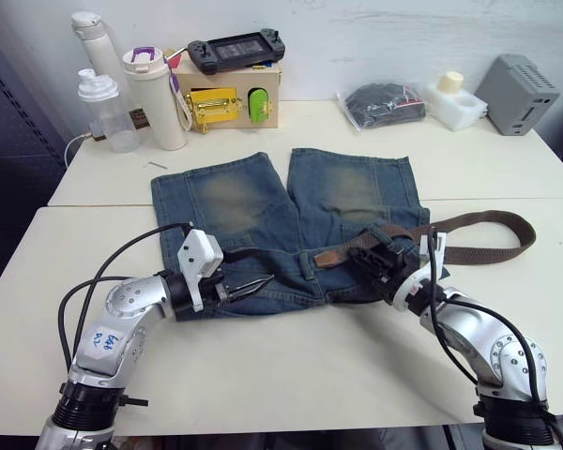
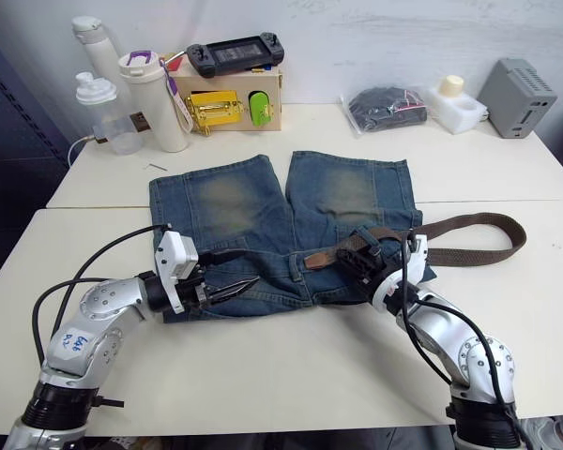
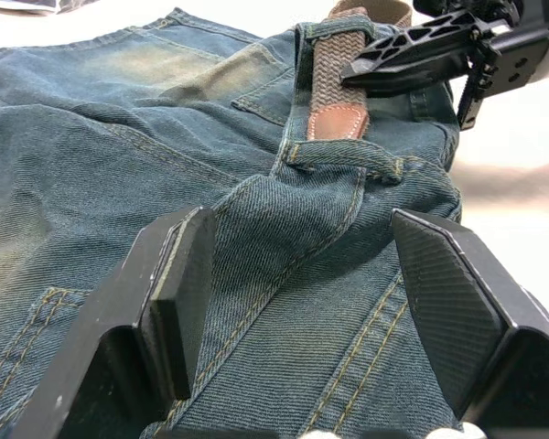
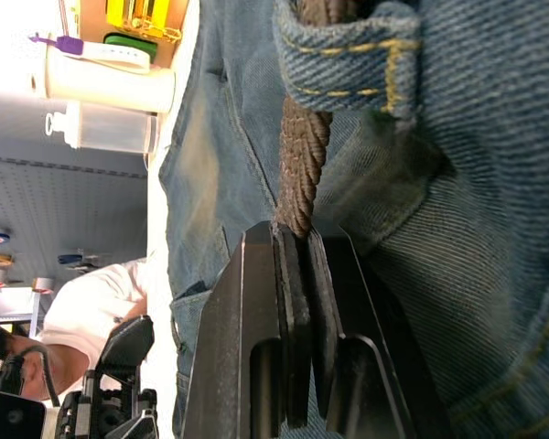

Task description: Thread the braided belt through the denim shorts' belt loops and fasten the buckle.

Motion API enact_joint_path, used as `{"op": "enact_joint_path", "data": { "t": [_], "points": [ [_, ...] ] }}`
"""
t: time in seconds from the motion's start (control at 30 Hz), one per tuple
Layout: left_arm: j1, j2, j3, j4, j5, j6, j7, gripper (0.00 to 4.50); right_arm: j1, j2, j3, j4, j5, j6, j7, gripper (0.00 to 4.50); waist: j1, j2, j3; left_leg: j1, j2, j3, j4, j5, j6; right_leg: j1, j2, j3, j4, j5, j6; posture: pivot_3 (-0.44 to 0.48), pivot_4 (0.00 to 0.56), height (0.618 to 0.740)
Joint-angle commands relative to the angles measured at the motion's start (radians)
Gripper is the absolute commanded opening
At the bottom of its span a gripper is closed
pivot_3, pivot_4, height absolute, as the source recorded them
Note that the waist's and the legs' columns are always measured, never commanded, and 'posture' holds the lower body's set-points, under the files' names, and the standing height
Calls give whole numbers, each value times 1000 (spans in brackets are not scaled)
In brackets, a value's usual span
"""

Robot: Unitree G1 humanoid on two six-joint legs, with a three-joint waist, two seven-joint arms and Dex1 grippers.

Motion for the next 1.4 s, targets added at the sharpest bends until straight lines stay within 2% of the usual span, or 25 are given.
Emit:
{"op": "enact_joint_path", "data": {
  "t": [0.03,0.27,0.5,0.7,1.03,1.13,1.27,1.37,1.4],
  "points": [
    [-10,8,14,-18,5,-20,-5,3380,0,-5,27,-68,13,20,27,0,0,0,0,0,0,0,0,0,0,0,0,0,0,0,0,0,150,646],
    [-22,3,9,-11,7,-19,-5,3380,-16,17,76,-82,-21,17,32,0,-1,0,0,0,1,0,-1,0,0,0,0,1,0,0,0,0,150,646],
    [-22,3,7,-11,13,-25,-4,3380,-14,-8,140,-103,-78,68,79,0,-1,0,0,0,1,0,-1,0,0,0,0,0,0,0,0,0,150,646],
    [-12,11,1,1,76,-100,-4,3380,-34,17,182,-91,-69,77,87,0,-2,0,0,0,1,1,-1,0,-1,1,-1,1,0,0,0,0,150,646],
    [58,94,-69,61,313,-569,-98,3380,-74,34,205,-41,-33,93,83,0,1,0,0,-1,2,2,-1,-1,-1,-1,-1,1,-1,0,-1,0,150,646],
    [36,80,-88,148,468,-820,-12,3380,-74,43,203,-33,-11,88,76,0,2,0,0,-2,2,2,-1,-1,-1,0,-3,2,-2,0,-1,0,150,646],
    [4,75,-112,250,639,-1045,94,3380,-76,56,202,-33,11,76,67,0,1,0,0,-5,2,2,0,-1,-1,-1,-5,3,-3,0,-1,0,150,646],
    [-21,61,-91,327,803,-1186,259,3380,-77,65,200,-34,27,70,58,0,-1,0,0,-5,2,2,0,-1,-1,0,-7,2,-4,0,-1,0,150,646],
    [-26,49,-82,344,818,-1218,300,3380,-77,65,200,-34,30,69,56,0,-1,0,0,-5,2,2,0,-1,-1,0,-8,1,-4,0,0,0,150,646]
  ]
}}
